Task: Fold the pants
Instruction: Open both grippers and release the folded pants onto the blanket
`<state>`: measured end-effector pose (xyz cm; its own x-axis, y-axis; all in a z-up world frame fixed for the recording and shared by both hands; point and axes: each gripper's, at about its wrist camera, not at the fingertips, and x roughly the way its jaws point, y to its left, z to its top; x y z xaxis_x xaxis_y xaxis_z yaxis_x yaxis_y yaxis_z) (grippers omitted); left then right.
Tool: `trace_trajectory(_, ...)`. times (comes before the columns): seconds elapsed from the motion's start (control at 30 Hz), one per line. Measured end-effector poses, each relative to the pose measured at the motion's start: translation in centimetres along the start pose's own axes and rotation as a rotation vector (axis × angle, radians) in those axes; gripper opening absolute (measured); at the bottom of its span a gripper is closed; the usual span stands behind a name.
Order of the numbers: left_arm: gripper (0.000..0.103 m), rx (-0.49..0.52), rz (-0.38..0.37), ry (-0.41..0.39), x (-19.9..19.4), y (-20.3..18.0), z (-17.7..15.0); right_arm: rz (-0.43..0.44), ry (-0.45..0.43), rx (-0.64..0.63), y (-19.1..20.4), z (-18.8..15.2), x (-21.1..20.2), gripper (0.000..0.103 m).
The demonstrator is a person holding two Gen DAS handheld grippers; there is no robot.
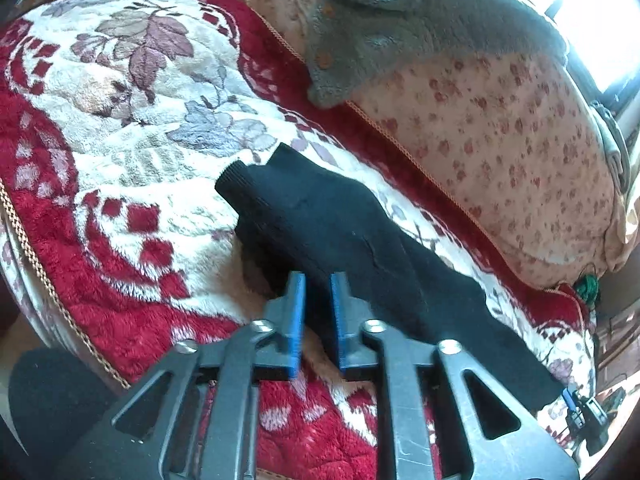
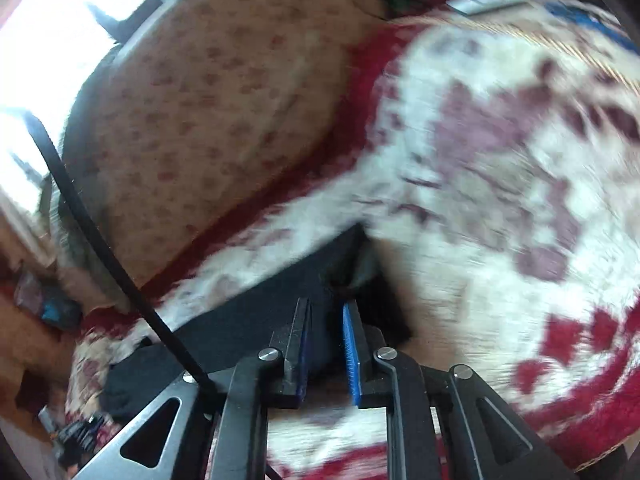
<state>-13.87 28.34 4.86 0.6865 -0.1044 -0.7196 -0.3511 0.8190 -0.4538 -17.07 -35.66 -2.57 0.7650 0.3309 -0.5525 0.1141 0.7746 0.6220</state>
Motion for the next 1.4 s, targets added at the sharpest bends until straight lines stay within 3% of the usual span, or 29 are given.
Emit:
trace_trajectory(0.07, 0.034, -0.020, -0.031, 0.020, 0.4, 0.3, 0.3, 0.144, 0.060, -0.097, 4.2, -0.6, 1.4, 0.027)
trace_trajectory(0.13, 0.034, -0.023, -0.049, 0.031, 0.9, 0.1, 0.5, 0.252, 0.126, -0.184, 8.3, -1.9, 3.3, 0.033)
trace_trajectory(0.33, 0.034, 0.022, -0.059, 0.052, 3.0, -0.9, 1.8, 0.486, 0.343, -0.428, 20.4, -7.2, 10.3, 0.033)
trace_trajectory(0.43, 0.034, 0.013, -0.084, 0.058, 3.7, -0.6, 2.9, 0.503, 0.405, -0.664, 27.0, -11.2, 13.1, 0.033)
trace_trajectory(0.57, 0.034, 0.016, -0.113, 0.045, 4.3, -0.7, 5.0, 0.471, 0.430, -0.915, 31.7, -16.5, 15.3, 0.033)
trace_trajectory(0.67, 0.034, 0.051, -0.139, 0.055, 4.5, -1.2, 5.9, 0.405, 0.423, -1.021, 33.2, -18.1, 17.8, 0.033)
trace_trajectory(0.73, 0.034, 0.065, -0.138, 0.061, 4.7, -1.3, 6.1, 0.350, 0.403, -1.026, 32.9, -17.9, 19.5, 0.033)
trace_trajectory(0.8, 0.034, 0.073, -0.132, 0.070, 4.6, -1.1, 6.0, 0.400, 0.423, -0.981, 32.4, -17.6, 19.9, 0.033)
trace_trajectory(0.87, 0.034, 0.068, -0.133, 0.051, 3.8, -0.5, 6.0, 0.426, 0.430, -0.970, 32.1, -17.3, 20.0, 0.024)
trace_trajectory(1.0, 0.034, 0.043, -0.067, -0.014, 1.7, 1.7, 5.8, 0.464, 0.470, -0.913, 32.4, -16.5, 20.2, 0.020)
trace_trajectory(1.1, 0.034, -0.020, -0.092, 0.027, 1.0, 4.5, 5.3, 0.503, 0.472, -0.907, 33.1, -16.4, 19.4, 0.020)
trace_trajectory(1.13, 0.034, -0.037, -0.095, 0.052, 1.1, 5.3, 5.0, 0.518, 0.453, -0.917, 33.6, -16.5, 18.9, 0.028)
trace_trajectory(1.17, 0.034, -0.054, -0.099, 0.081, 1.3, 6.0, 4.5, 0.534, 0.440, -0.929, 34.1, -16.7, 18.5, 0.048)
trace_trajectory(1.23, 0.037, -0.085, -0.106, 0.144, 1.8, 7.0, 3.3, 0.581, 0.439, -0.960, 35.2, -17.5, 18.0, 0.065)
trace_trajectory(1.4, 0.037, -0.062, -0.108, 0.232, 3.0, 6.0, 1.3, 0.528, 0.455, -1.108, 37.6, -21.1, 19.4, 0.065)
